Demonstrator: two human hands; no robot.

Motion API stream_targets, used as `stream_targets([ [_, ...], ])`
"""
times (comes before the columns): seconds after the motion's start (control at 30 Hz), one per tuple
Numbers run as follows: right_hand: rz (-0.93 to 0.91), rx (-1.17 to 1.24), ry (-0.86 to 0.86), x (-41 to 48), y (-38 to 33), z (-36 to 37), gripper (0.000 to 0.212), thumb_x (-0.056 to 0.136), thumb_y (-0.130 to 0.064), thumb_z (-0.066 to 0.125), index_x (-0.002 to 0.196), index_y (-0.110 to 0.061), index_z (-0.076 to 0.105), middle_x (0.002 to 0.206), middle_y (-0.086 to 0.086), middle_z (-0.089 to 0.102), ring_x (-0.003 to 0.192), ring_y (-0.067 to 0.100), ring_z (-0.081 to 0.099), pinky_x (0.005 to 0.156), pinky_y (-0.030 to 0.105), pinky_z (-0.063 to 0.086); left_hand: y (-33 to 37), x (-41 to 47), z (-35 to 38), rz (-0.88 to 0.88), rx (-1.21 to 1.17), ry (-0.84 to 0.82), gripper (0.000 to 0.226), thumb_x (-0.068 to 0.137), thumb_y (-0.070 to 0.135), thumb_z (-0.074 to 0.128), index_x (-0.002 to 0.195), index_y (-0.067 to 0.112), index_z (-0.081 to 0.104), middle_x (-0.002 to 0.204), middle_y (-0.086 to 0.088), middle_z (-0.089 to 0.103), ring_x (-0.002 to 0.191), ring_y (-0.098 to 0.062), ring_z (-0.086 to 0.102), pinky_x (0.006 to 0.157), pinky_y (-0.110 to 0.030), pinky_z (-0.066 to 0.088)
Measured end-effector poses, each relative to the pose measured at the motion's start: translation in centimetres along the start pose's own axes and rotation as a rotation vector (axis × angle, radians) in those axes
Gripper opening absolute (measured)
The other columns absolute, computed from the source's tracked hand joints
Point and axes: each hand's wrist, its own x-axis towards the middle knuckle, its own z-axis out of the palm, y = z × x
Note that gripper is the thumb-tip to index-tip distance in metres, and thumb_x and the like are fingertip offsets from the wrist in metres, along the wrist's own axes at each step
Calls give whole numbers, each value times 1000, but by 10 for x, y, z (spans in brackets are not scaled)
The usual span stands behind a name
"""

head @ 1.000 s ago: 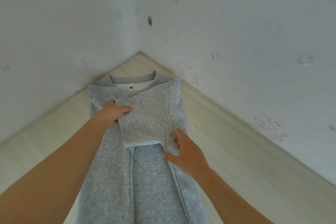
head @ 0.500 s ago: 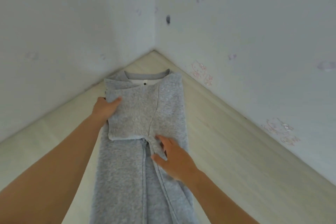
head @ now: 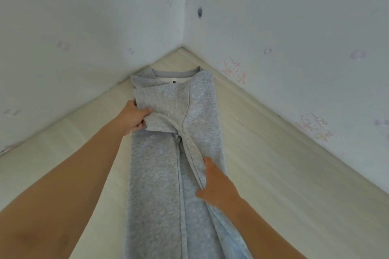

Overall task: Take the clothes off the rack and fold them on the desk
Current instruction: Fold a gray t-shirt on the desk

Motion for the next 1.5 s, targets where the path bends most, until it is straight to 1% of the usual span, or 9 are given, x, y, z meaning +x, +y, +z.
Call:
stream_targets([
  [0.17, 74, -33, 22, -52, 18, 27, 82, 87, -32, 60, 150, -27, 8, 129, 0, 51, 91, 20, 61, 75, 33, 52, -35, -30, 4, 252, 562, 391, 69, 81, 14, 71, 137, 8, 32, 132, -22, 37, 115, -40, 43, 92, -47, 41],
  [0.37, 154, -37, 103, -93, 43, 54, 68, 89, -41, 56, 146, -28, 21, 118, -3, 58, 99, 17, 60, 75, 31, 51, -85, -106, 35, 632, 698, 112, 38, 84, 11, 66, 120, 16, 53, 105, -6, 46, 101, -24, 46, 84, -35, 42],
  [0.53, 125, -10, 287, -129, 56, 72, 70, 86, -33, 63, 141, -31, 20, 122, -5, 46, 77, 16, 57, 56, 28, 44, -142, -185, 54, 589, 738, -86, 30, 89, 15, 64, 116, 22, 54, 98, 2, 44, 92, -15, 48, 79, -34, 47],
  [0.63, 80, -114, 422, -153, 66, 88, 59, 88, -36, 61, 137, -27, 29, 132, -2, 30, 86, 19, 57, 53, 27, 43, -179, -232, 58, 550, 756, -146, 29, 89, 19, 63, 116, 24, 52, 100, 3, 45, 92, -13, 49, 80, -35, 49],
  [0.77, 56, -204, 498, -178, 98, 110, 50, 70, -19, 75, 115, -19, 53, 120, 5, 40, 96, 26, 54, 67, 30, 53, -224, -283, 62, 524, 747, -164, 23, 87, 20, 64, 107, 26, 56, 99, 7, 47, 92, -10, 50, 81, -32, 49],
  [0.9, 63, -213, 411, -193, 115, 111, 33, 88, -25, 57, 120, -21, 51, 116, -1, 47, 102, 19, 48, 84, 29, 45, -250, -313, 71, 529, 768, -146, 16, 89, 24, 62, 103, 26, 57, 98, 10, 51, 91, -7, 50, 87, -28, 46],
  [1.23, 97, -209, 449, -215, 129, 106, 15, 95, -21, 44, 106, -14, 51, 104, 3, 57, 95, 23, 55, 79, 34, 45, -280, -360, 78, 511, 733, -190, 61, 75, 45, 74, 128, 27, 49, 117, 13, 46, 108, -4, 46, 95, -21, 42],
  [1.4, -242, 205, 769, -252, 84, 103, 8, 96, -18, 48, 98, -16, 56, 90, -7, 56, 77, 13, 54, 69, 25, 44, -288, -374, 63, 671, 945, -238, 63, 78, 40, 73, 135, 25, 48, 136, 12, 39, 124, -7, 39, 109, -23, 33],
  [1.5, -523, 127, 681, -274, 46, 125, 16, 99, -24, 49, 109, -17, 58, 97, -8, 55, 83, 6, 51, 74, 15, 41, -299, -380, 54, 739, 1121, -183, 76, 66, 33, 81, 133, 29, 47, 133, 7, 42, 119, -17, 46, 102, -29, 41],
])
